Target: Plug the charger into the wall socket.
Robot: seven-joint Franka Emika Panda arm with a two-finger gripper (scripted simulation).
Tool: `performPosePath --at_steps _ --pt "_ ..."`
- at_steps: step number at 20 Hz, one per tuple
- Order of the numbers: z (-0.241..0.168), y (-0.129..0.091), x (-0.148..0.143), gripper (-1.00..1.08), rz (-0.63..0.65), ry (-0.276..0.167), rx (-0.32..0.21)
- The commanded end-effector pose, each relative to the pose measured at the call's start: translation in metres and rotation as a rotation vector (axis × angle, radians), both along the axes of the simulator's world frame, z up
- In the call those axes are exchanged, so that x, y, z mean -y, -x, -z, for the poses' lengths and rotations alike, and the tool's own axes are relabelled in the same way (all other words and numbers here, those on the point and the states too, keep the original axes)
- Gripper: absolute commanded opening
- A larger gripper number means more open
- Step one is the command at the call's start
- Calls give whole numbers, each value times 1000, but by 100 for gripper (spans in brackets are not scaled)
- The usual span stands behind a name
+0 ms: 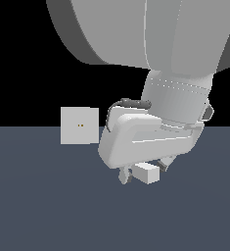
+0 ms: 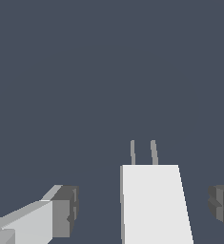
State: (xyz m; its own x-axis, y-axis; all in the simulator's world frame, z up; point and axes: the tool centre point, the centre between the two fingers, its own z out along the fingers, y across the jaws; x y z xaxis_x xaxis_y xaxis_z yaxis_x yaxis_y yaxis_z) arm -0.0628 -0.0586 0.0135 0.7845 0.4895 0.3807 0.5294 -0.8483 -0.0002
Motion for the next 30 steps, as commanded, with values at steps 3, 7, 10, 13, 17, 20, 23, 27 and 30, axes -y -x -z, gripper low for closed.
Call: performPosePath --at_steps 3,7,10,13,17,20,23,27,30 --pt "2 0 0 -100 0 1 1" --pt "2 0 0 -100 0 1 1" --pt "2 0 0 -100 0 1 1" --pt "1 0 -2 -100 -4 0 1" --pt "-2 0 -7 -100 9 -1 1" --pt "-6 0 -14 -100 29 -1 2" --pt "-12 -1 -24 -100 57 -1 3" --pt "-22 -3 -40 -100 102 -2 4" --pt "-31 -5 -54 -100 139 -3 5"
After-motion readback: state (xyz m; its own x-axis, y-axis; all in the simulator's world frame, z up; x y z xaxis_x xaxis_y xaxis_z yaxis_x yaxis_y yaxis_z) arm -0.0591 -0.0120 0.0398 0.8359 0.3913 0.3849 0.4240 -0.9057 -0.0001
